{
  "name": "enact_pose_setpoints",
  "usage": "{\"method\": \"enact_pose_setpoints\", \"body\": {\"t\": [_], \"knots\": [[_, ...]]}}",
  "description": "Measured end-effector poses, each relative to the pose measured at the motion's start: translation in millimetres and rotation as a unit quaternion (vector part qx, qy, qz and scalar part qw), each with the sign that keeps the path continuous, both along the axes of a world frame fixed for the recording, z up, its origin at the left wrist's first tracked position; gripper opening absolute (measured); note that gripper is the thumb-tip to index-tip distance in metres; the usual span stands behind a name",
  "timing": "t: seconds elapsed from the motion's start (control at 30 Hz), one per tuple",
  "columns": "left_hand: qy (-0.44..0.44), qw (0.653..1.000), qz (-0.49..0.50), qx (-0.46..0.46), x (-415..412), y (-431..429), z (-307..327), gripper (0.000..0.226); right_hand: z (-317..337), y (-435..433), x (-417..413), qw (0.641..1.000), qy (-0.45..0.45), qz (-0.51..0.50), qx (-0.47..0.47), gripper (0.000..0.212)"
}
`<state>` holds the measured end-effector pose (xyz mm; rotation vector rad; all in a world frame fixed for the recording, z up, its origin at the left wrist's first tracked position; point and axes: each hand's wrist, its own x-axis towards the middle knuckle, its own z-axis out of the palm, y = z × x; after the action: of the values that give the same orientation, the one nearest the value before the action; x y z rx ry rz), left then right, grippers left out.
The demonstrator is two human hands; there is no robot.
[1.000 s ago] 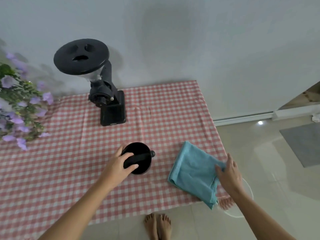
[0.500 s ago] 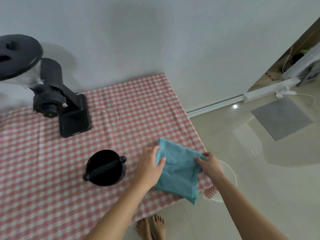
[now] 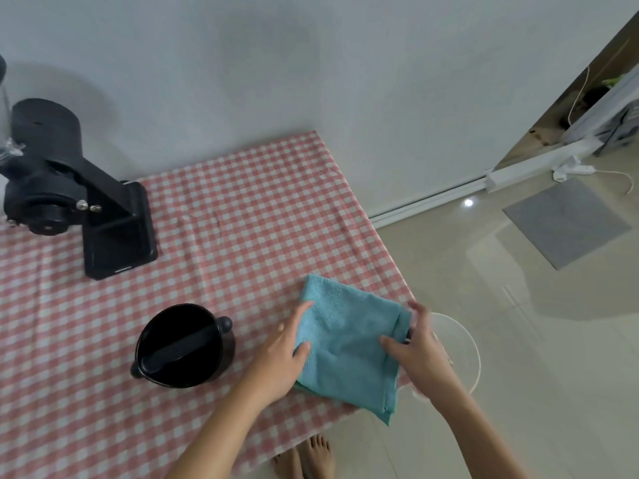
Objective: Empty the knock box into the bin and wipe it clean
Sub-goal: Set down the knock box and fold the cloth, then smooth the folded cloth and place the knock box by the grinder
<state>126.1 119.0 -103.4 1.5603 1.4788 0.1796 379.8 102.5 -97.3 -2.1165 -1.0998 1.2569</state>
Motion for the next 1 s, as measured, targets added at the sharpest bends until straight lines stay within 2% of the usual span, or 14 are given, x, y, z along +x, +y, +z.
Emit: {"method": "enact_pose_setpoints", "body": {"t": [0.07, 0.1, 0.2, 0.33, 0.47, 0.57, 0.67, 0.73, 0.87, 0.93, 1.0], "knots": [[-0.038, 0.999, -0.007, 0.012, -4.7, -3.5, -4.9, 0.070, -5.8, -8.0, -4.9, 0.998, -0.023, 0.030, 0.056, 0.079], [-0.048, 0.999, -0.005, 0.020, -6.1, -5.2, -6.7, 0.070, -10.0, -10.5, -5.3, 0.996, -0.021, 0.054, 0.070, 0.073], [-0.044, 0.999, -0.001, 0.023, -6.3, -9.5, -13.0, 0.066, -5.7, -4.1, 1.2, 0.990, -0.027, 0.124, 0.056, 0.061], [-0.064, 0.997, 0.015, -0.029, 5.3, -21.1, -15.2, 0.088, 3.3, 29.2, 21.6, 0.983, -0.018, 0.178, 0.037, 0.064], [-0.011, 0.999, 0.026, 0.015, 39.5, -40.1, -10.2, 0.100, 12.7, 61.4, 38.4, 0.970, -0.036, 0.239, 0.023, 0.064], [0.020, 0.996, 0.054, 0.071, 61.8, -53.0, -8.3, 0.102, 14.0, 75.1, 45.4, 0.966, -0.021, 0.259, 0.012, 0.065], [0.042, 0.992, 0.086, 0.081, 72.6, -58.4, -8.5, 0.101, 8.2, 85.7, 46.2, 0.962, -0.022, 0.270, 0.030, 0.065], [0.091, 0.990, 0.070, 0.087, 74.8, -59.9, -9.5, 0.101, 0.9, 88.6, 45.5, 0.951, -0.069, 0.297, 0.048, 0.062], [0.243, 0.965, -0.004, 0.100, 71.1, -57.4, -6.4, 0.105, -14.4, 85.6, 42.7, 0.892, -0.259, 0.363, 0.071, 0.054], [0.268, 0.960, -0.030, 0.080, 67.3, -57.4, -2.4, 0.106, -22.2, 79.8, 43.2, 0.864, -0.320, 0.386, 0.055, 0.058], [0.242, 0.966, -0.024, 0.088, 56.7, -61.8, 0.5, 0.104, -24.4, 74.5, 40.7, 0.865, -0.344, 0.360, 0.058, 0.062]]}}
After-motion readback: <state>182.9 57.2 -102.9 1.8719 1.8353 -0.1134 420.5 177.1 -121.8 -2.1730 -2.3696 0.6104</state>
